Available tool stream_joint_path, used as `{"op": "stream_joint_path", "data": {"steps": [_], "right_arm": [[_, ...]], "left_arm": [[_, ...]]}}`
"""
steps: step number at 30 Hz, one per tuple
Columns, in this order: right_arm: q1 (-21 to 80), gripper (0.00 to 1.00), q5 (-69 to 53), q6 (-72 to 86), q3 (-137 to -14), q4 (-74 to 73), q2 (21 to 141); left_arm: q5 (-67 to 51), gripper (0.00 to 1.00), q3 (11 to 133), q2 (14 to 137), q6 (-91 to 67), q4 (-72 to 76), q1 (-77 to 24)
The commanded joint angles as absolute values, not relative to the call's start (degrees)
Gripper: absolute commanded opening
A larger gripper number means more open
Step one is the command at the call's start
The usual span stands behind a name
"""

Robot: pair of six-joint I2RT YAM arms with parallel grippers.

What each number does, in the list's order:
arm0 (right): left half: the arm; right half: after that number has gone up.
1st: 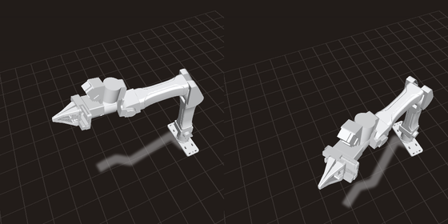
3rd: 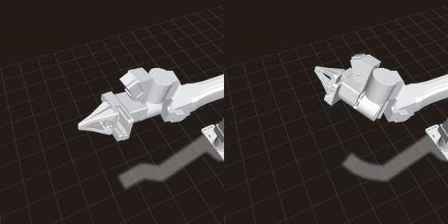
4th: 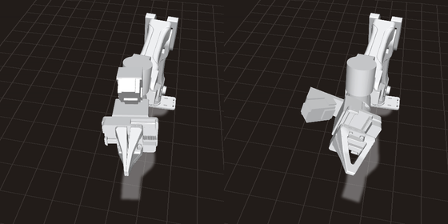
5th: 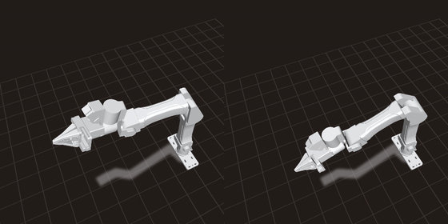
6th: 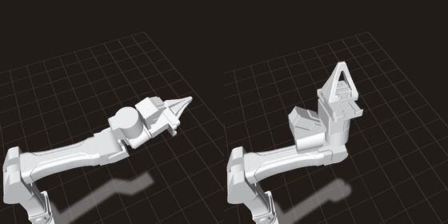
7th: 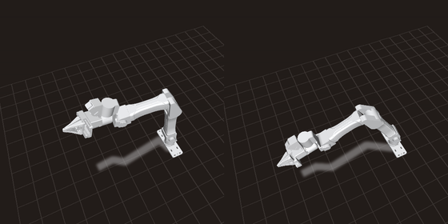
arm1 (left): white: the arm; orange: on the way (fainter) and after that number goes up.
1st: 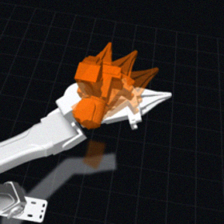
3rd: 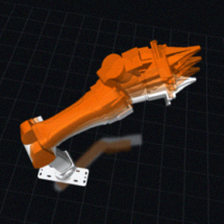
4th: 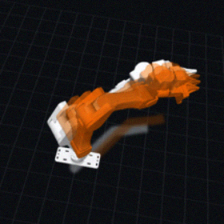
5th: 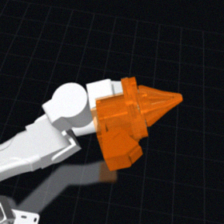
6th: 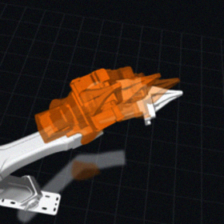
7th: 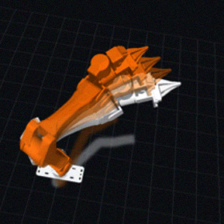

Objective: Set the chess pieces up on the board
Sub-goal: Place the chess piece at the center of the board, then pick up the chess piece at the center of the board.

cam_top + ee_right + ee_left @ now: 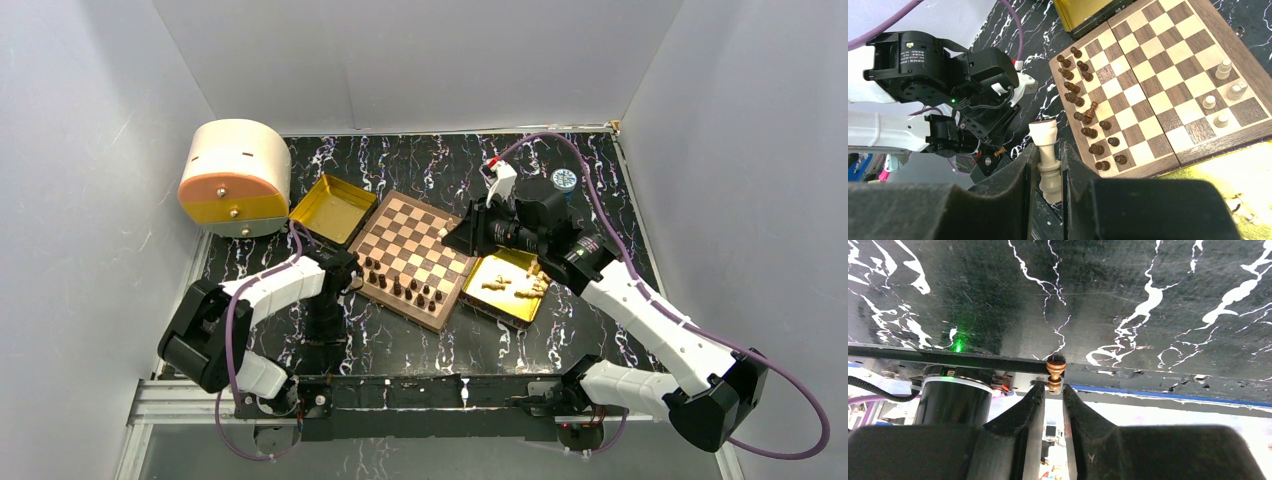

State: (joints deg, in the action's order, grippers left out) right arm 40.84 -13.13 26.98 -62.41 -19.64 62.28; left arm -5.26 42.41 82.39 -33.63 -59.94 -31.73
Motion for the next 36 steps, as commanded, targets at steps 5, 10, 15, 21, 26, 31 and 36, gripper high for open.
{"op": "stream_joint_path", "data": {"steps": [5,10,15,21,26,31,36], "right_arm": [[40.6,0.26,-12.4,26.4,-62.0,-18.1,60.6],[40.7,0.26,-12.4,26.4,-61.6,-18.1,60.2],[40.6,0.26,-12.2,26.4,-61.3,-18.0,60.2],[40.6,0.26,-12.4,26.4,-61.2,-17.2,60.4],[40.6,0.26,-12.5,26.4,-61.2,-17.2,60.6],[40.6,0.26,-12.7,26.5,-60.8,-16.9,60.4],[40.6,0.26,-12.5,26.2,-60.6,-16.7,60.2]], "left_arm": [[-3.7,0.23,43.8,80.1,-33.9,-62.3,-31.9],[-3.1,0.32,43.3,75.0,-37.7,-64.0,-31.9],[-3.3,0.36,40.8,66.8,-43.4,-65.6,-32.1],[-2.5,0.36,37.1,58.5,-50.0,-65.3,-32.5],[-4.2,0.41,34.9,56.4,-52.3,-65.0,-32.9],[-3.4,0.4,36.4,60.0,-51.8,-65.8,-33.5],[-3.9,0.37,36.7,62.9,-52.2,-65.0,-34.2]]}}
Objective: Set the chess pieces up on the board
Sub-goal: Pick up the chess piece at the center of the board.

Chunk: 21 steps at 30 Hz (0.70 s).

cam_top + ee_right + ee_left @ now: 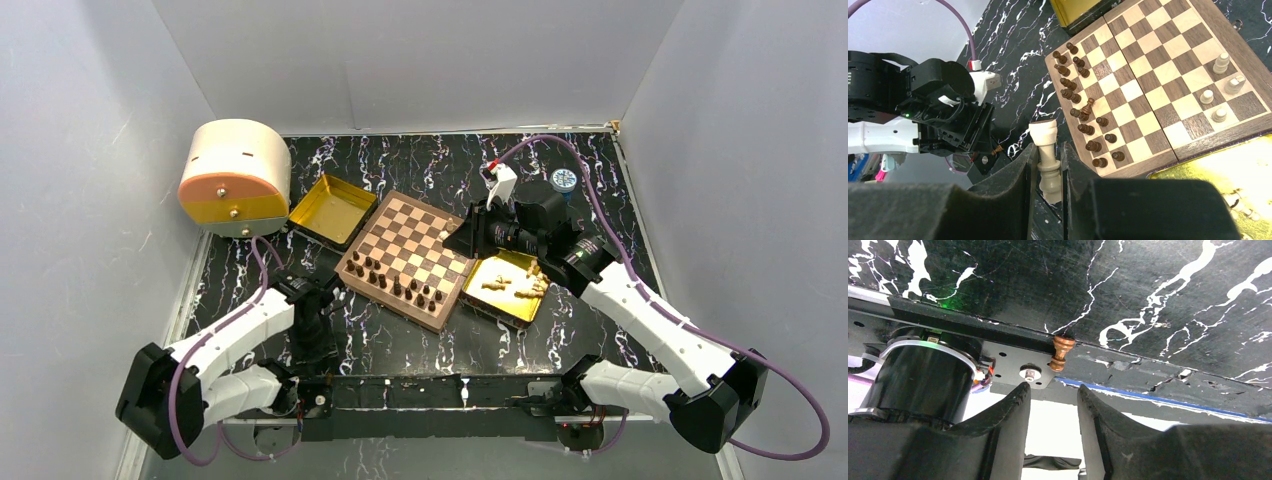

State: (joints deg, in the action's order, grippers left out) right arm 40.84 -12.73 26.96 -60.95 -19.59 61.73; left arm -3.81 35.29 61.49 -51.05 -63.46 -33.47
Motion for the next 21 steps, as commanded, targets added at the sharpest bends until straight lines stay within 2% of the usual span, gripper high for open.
{"op": "stream_joint_path", "data": {"steps": [1,21], "right_arm": [[40.7,0.26,-12.5,26.0,-60.6,-16.6,60.1],[40.7,0.26,-11.2,24.0,-60.7,-16.6,59.8]], "left_arm": [[-4.0,0.36,36.5,63.7,-52.2,-64.8,-34.4],[-5.8,0.3,34.7,71.2,-53.5,-59.2,-37.2]]}}
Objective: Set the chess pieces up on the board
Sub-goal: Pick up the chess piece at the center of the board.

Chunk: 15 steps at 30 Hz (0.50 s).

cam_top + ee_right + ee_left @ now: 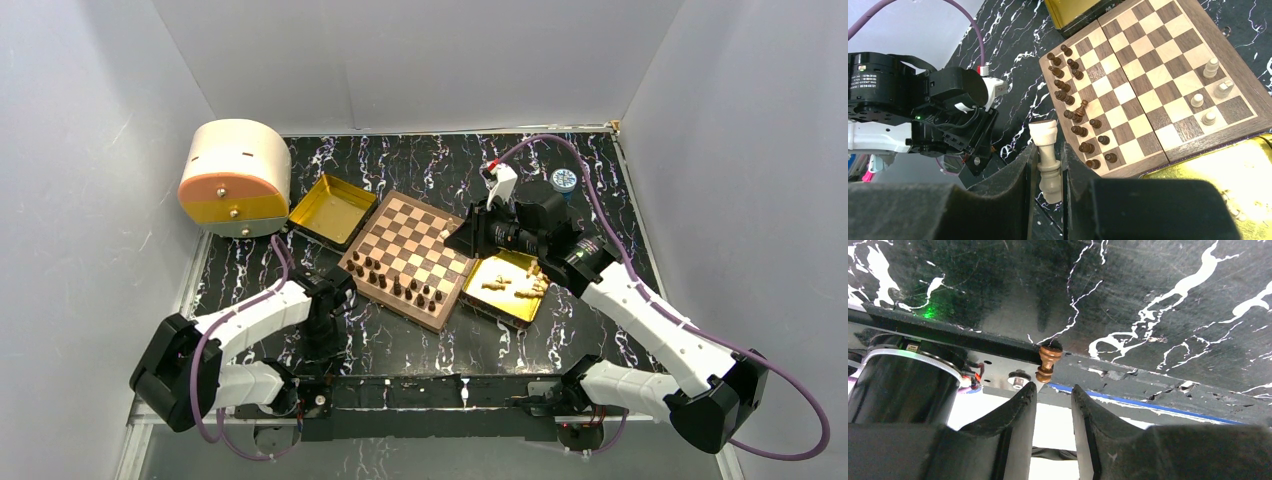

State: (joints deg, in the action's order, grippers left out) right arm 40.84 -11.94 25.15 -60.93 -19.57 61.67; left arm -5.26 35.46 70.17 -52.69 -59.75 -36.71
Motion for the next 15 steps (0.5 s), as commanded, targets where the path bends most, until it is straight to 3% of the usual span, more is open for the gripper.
{"op": "stream_joint_path", "data": {"steps": [1,15], "right_arm": [[40.6,0.26,-11.1,24.0,-60.7,-16.6,59.8],[40.6,0.26,-10.6,23.5,-60.9,-17.2,59.7]], "left_arm": [[-5.7,0.29,34.6,71.4,-53.5,-59.1,-37.3],[-3.9,0.3,32.1,71.1,-53.2,-59.9,-37.6]]}}
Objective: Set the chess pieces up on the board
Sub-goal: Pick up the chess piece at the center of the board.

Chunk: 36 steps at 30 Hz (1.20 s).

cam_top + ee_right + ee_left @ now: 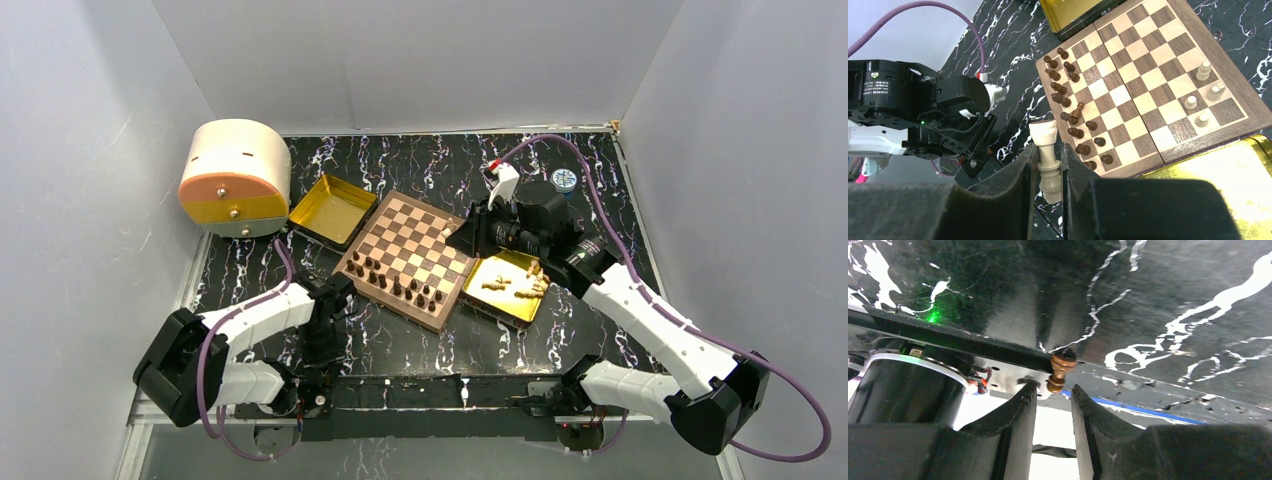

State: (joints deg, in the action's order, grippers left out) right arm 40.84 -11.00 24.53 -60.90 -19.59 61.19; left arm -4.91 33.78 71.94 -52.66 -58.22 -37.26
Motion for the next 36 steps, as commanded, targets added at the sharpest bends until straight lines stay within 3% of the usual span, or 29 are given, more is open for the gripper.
{"op": "stream_joint_path", "data": {"steps": [1,11,21,32,36], "right_arm": [[40.6,0.26,-10.6,23.6,-60.9,-17.1,59.7],[40.6,0.26,-10.3,23.4,-60.5,-17.0,59.7],[40.6,0.26,-10.0,23.3,-60.0,-17.0,59.7],[40.6,0.26,-9.5,23.1,-59.6,-18.5,58.8],[40.6,0.26,-9.6,23.0,-59.9,-20.1,58.8]], "left_arm": [[-4.0,0.29,31.9,71.0,-53.3,-59.8,-37.6],[-4.2,0.24,32.3,72.3,-53.4,-57.1,-38.0],[-1.1,0.02,37.8,72.8,-51.8,-60.1,-38.1],[6.6,0.0,61.3,83.2,-37.4,-73.6,-37.8],[2.9,0.0,71.4,87.3,-32.9,-72.5,-34.8]]}}
